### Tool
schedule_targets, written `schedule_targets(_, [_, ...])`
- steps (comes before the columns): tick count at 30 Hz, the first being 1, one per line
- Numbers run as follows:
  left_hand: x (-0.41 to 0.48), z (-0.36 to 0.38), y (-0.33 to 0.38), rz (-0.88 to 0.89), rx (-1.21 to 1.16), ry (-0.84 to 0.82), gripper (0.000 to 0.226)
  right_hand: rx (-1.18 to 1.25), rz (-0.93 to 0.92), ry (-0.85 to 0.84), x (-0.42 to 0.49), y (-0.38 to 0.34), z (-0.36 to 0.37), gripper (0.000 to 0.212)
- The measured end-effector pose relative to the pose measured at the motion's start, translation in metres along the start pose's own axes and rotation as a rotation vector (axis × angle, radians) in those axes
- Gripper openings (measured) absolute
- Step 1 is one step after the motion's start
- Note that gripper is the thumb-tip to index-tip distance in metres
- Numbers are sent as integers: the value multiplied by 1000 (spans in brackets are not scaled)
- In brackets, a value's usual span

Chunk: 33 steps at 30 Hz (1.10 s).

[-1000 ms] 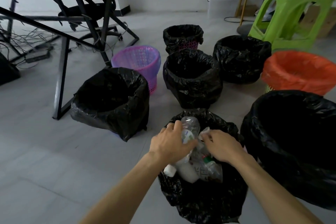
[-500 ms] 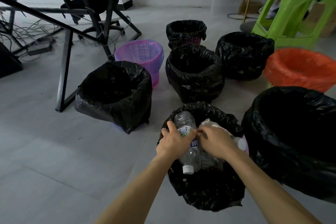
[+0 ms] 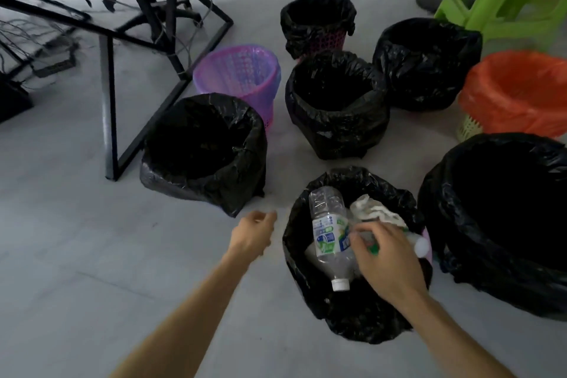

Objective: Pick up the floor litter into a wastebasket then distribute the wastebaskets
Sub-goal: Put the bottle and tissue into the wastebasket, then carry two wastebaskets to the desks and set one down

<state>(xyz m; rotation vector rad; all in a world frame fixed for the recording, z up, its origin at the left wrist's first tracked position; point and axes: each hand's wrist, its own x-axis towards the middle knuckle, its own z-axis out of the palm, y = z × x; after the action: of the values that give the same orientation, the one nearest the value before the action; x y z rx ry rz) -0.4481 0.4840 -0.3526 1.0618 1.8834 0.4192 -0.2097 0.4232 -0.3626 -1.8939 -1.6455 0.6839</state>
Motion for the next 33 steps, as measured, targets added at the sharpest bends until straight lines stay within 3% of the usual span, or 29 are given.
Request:
schedule_targets(3, [11, -36, -10, -195, -161, 12, 46, 78, 277, 189, -21, -4, -2, 22])
schedule_targets(7, [42, -81, -9, -374, -424, 47, 68, 90, 688, 383, -51, -3, 15, 46])
schedule_targets(10, [68, -101, -9, -492, -602, 28, 79, 133, 1047, 403, -62, -4, 30, 61])
schedule_targets(13, [93, -103, -15, -541, -653, 9, 75, 322, 1259, 306, -56, 0, 55, 59])
schedule_targets(17, [108, -102, -17, -508, -693, 33, 55, 614, 1357, 338, -55, 1, 77, 45])
schedule_targets(21, [102, -109, -19, -515, -853, 50, 29, 875, 1355, 491, -53, -12, 76, 52])
schedule_targets(26, [47, -139, -32, -566, -930, 87, 15, 739, 1343, 410, -55, -68, 46, 61])
schedule_targets(33, [-61, -231, -51, -692, -984, 183, 20, 491, 1207, 148, -47, -181, -12, 58])
